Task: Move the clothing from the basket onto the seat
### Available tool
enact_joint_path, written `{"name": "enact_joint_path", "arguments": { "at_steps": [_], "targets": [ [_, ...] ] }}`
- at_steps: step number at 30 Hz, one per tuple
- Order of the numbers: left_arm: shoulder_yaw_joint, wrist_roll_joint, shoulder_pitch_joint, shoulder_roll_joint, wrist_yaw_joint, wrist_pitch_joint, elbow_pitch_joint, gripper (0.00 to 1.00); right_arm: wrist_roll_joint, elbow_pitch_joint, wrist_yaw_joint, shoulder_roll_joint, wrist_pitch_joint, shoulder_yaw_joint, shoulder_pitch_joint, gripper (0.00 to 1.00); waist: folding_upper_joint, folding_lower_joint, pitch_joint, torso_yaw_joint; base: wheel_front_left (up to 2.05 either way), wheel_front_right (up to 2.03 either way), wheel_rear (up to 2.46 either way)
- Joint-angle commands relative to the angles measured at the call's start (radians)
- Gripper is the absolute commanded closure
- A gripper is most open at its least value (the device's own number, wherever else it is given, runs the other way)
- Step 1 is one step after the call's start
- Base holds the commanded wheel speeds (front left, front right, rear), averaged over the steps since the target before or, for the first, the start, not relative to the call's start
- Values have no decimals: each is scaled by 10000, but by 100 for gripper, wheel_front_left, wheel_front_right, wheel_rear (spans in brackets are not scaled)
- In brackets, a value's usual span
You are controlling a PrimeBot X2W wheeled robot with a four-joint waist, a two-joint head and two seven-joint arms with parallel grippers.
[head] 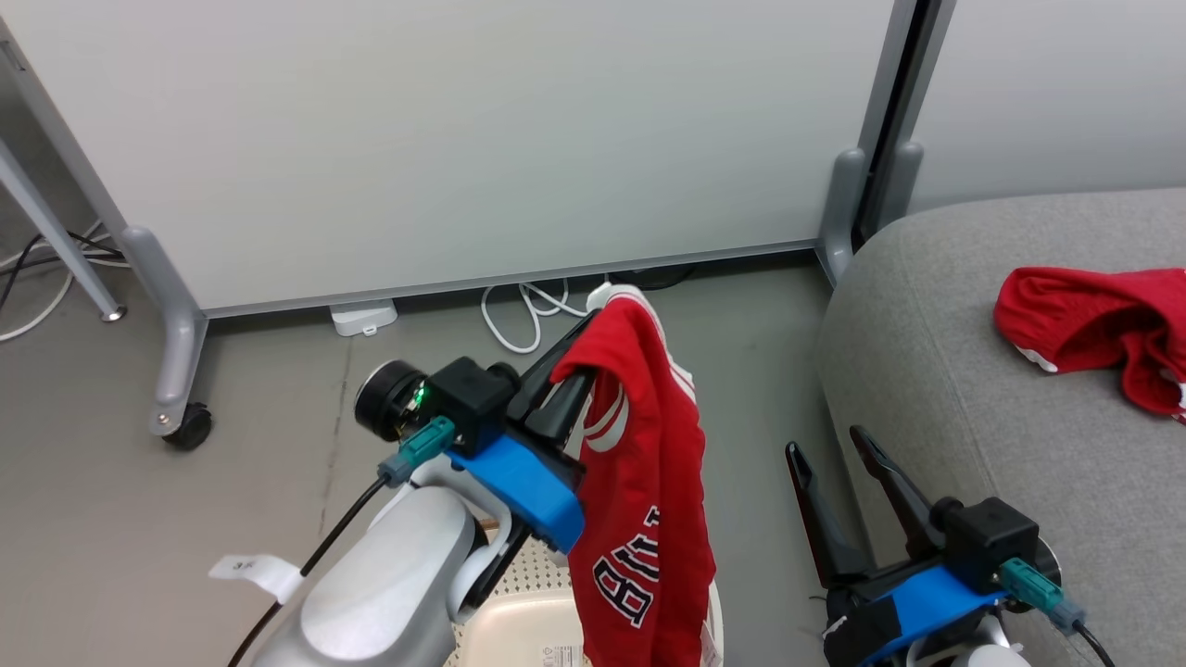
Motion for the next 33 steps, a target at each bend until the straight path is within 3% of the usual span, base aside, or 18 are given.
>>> {"name": "enact_joint_path", "arguments": {
  "at_steps": [1, 15, 33],
  "targets": [
    [-13, -19, -236, -37, -4, 4, -36, 100, 72, -45, 5, -12, 63, -4, 156, 0, -1, 3, -116, 125, 0, 0, 0],
    [70, -201, -2332, -722, 227, 465, 457, 100, 62, -325, 5, -12, 378, 122, 305, 0, -1, 3, -264, 315, 0, 0, 0],
    [-547, -347, -2546, -1041, 151, 267, 969, 100, 223, -35, 5, -14, 933, 1102, -409, 0, -1, 3, 82, 222, 0, 0, 0]
  ]
}}
